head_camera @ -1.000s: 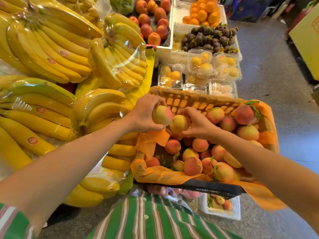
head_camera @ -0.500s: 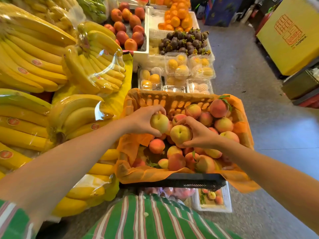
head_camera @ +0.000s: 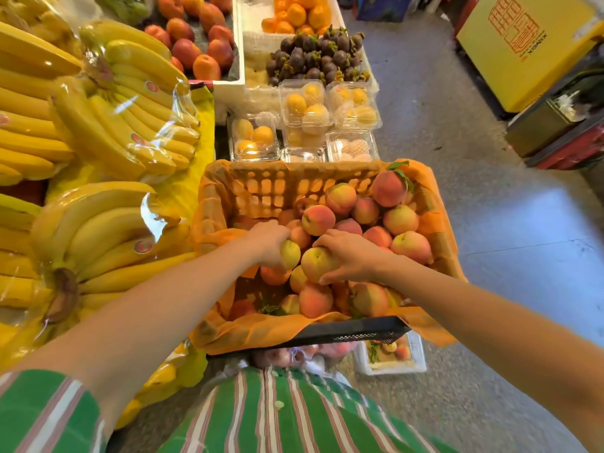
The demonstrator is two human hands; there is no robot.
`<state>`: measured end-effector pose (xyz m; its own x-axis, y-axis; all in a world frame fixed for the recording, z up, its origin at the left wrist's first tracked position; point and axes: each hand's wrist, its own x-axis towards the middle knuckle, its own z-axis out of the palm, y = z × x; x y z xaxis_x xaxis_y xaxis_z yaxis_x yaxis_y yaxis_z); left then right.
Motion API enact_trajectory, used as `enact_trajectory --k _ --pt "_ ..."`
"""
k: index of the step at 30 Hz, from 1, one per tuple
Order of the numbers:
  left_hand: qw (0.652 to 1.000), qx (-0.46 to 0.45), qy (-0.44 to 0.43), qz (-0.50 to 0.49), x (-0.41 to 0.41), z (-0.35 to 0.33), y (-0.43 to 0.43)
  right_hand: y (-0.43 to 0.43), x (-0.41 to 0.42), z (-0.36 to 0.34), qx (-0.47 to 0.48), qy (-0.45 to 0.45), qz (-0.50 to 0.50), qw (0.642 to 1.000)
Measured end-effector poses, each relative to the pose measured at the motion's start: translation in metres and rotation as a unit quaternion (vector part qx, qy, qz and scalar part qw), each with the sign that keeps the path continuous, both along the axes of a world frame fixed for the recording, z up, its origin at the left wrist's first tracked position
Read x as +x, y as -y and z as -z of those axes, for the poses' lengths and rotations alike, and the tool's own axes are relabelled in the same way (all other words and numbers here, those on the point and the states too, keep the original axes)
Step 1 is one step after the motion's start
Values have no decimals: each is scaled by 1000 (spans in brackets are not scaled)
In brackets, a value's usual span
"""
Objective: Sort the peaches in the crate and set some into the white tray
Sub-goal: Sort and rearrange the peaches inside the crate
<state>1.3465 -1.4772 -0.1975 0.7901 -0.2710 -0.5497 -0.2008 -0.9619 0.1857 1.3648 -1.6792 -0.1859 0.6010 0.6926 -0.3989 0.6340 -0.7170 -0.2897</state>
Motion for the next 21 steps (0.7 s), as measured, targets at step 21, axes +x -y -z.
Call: enact_trajectory --k 21 --pt "997 36 36 59 0 -17 -15 10 5 -29 -29 47 -59 997"
